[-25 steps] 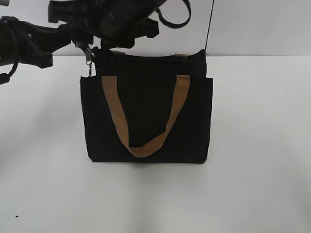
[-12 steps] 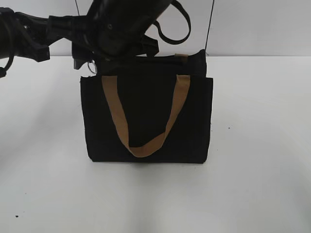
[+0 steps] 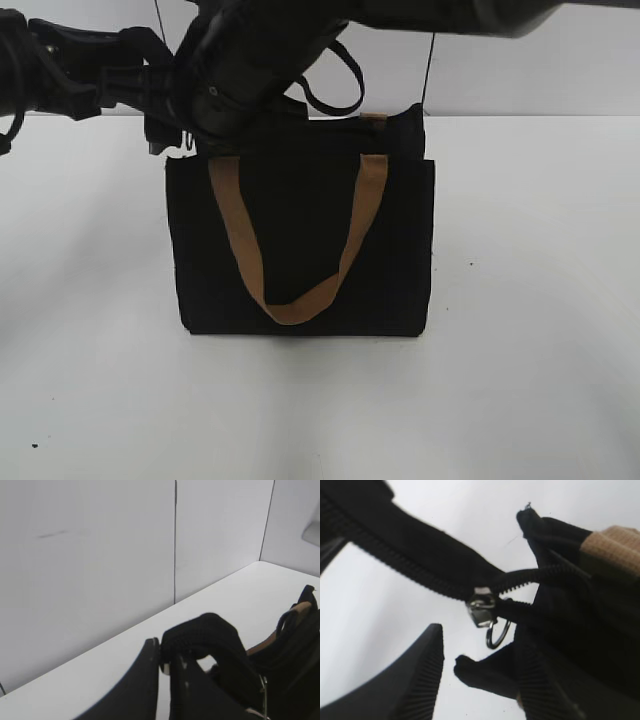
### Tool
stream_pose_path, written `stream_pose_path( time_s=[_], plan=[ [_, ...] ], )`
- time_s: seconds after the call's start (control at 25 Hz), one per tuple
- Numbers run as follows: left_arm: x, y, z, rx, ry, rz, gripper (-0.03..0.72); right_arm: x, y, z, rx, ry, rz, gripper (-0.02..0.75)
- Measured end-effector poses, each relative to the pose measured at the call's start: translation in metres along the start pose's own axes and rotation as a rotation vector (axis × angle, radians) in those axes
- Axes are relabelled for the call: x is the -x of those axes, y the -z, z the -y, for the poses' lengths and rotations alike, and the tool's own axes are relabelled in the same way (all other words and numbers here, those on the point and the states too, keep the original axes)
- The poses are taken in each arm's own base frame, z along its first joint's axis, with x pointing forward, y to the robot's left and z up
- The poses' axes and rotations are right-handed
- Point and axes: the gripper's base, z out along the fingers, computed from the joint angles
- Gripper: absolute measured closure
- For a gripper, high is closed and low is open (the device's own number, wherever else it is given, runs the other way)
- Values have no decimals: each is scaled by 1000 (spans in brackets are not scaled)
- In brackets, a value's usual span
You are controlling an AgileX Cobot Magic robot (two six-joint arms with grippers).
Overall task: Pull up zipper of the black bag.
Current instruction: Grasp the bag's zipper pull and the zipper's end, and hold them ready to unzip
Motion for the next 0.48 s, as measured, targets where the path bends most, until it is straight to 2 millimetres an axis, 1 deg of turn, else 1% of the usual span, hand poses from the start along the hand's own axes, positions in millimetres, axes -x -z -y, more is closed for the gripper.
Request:
stream_pose_path(
  time_s=[0.08, 0.28, 0.36, 0.44, 0.48],
  plan=[
    [1, 1, 0, 0, 3, 4, 655, 1, -3, 2, -13, -19, 15, 392],
    [2, 1, 1, -3, 27, 4, 655, 5, -6, 5, -40, -99, 74, 524],
    [2, 1, 1, -4, 30, 3, 655, 7, -6, 7, -52, -101, 93, 587],
    [2, 1, 1, -5, 29, 3, 655, 7, -7, 7, -56, -99, 100, 694],
    [2, 1, 1, -6, 28, 2, 655, 7, -7, 7, -57, -95, 102, 725]
  ],
)
